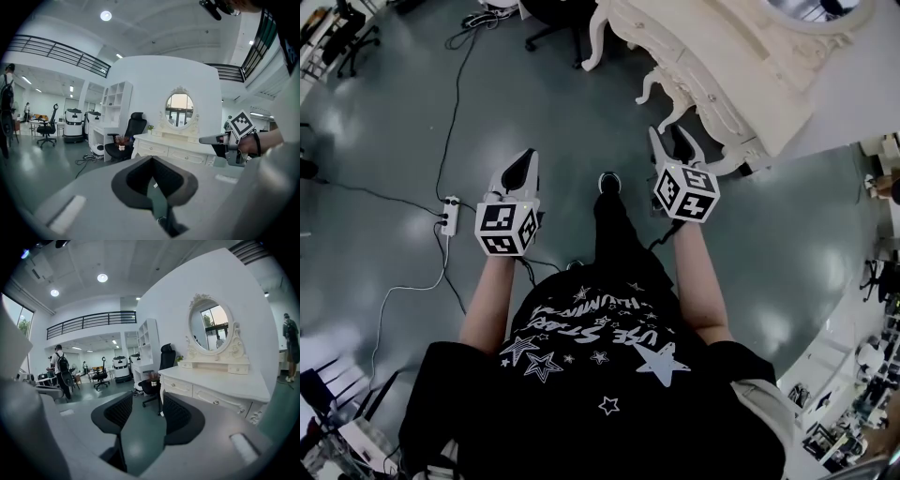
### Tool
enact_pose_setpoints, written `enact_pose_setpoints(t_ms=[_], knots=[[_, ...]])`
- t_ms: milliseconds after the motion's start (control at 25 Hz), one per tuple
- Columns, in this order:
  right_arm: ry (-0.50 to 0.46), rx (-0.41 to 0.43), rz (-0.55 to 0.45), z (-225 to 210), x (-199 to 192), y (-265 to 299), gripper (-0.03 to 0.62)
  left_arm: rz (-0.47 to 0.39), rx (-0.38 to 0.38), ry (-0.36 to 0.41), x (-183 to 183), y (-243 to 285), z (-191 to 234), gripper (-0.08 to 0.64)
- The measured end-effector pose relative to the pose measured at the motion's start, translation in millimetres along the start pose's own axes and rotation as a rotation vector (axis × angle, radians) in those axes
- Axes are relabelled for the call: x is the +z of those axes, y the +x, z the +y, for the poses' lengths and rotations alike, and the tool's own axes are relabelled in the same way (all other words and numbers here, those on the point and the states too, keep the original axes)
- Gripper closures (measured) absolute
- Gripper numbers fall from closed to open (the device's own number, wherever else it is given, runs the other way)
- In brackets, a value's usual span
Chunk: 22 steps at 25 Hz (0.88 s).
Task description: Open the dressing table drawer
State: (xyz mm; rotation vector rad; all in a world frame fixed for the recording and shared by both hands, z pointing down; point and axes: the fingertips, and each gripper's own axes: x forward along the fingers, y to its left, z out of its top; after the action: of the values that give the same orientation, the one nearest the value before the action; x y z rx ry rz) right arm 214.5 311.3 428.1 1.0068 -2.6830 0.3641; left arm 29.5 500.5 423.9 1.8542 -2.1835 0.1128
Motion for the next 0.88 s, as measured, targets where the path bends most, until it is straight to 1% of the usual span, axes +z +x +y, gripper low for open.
enact_pose_setpoints(t_ms=[200, 440, 640, 880], knots=[[0.013, 0.029, 0.002, -30, 23, 69, 0.359, 0.012, 0.028, 0.001, 19, 65, 19, 0.558], [0.034, 0.045, 0.019, -84, 53, 165, 0.359, 0.036, 0.045, 0.011, 47, 168, 36, 0.559], [0.051, 0.049, 0.04, -135, 80, 228, 0.36, 0.058, 0.04, 0.012, 74, 255, 35, 0.558], [0.051, 0.052, 0.055, -184, 104, 292, 0.362, 0.063, 0.01, 0.01, 102, 347, 26, 0.558]])
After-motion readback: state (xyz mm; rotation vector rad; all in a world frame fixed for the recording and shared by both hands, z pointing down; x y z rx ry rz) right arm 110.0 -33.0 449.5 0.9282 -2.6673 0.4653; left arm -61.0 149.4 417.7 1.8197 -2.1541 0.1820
